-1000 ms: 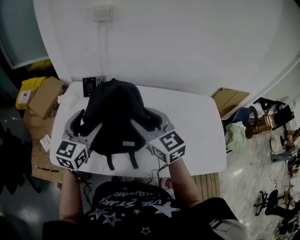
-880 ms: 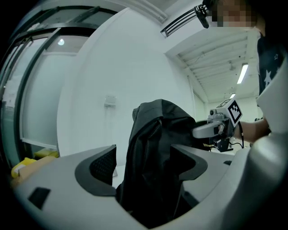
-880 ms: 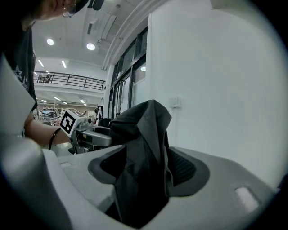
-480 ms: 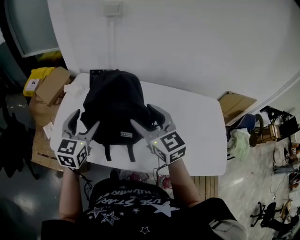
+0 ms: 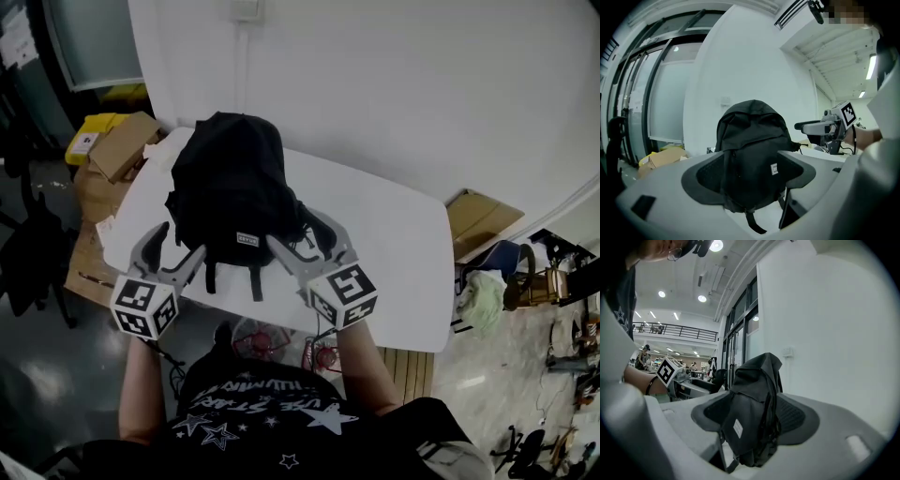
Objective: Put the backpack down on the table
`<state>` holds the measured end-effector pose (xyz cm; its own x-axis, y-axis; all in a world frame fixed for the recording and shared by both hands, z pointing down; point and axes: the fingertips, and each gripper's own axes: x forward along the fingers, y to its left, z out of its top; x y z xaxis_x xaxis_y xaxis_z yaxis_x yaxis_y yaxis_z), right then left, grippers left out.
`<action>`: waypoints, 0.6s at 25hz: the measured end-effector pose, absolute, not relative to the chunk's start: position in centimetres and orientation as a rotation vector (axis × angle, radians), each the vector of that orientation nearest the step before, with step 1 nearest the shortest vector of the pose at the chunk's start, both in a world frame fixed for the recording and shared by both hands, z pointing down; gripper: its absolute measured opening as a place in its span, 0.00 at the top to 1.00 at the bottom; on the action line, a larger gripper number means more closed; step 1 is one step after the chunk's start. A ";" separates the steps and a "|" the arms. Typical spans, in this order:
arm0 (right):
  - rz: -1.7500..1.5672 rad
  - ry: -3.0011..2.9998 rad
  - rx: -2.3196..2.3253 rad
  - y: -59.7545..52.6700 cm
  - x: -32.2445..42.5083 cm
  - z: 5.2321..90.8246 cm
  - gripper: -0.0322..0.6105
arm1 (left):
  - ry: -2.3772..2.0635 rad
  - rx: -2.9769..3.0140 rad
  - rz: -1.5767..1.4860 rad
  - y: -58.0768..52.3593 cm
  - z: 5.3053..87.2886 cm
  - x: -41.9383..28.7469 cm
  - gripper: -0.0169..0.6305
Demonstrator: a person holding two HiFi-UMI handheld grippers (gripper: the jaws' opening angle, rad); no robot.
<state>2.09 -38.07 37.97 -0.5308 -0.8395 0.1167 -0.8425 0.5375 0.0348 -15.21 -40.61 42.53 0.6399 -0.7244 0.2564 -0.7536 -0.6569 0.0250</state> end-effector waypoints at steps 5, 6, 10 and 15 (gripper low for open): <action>0.057 -2.676 1.391 -33.8 2.7 38.6 0.48 | -1.253 2.723 0.329 -36.1 42.5 -13.7 0.44; 0.059 -2.679 1.379 -33.1 2.9 38.8 0.49 | -1.264 2.723 0.329 -35.3 42.5 -13.4 0.44; 0.069 -2.705 1.314 -30.2 3.3 39.1 0.65 | -1.303 2.714 0.349 -32.1 42.6 -12.6 0.46; 0.058 -2.742 1.213 -27.4 3.0 39.0 0.92 | -1.366 2.688 0.374 -28.4 42.6 -12.3 0.68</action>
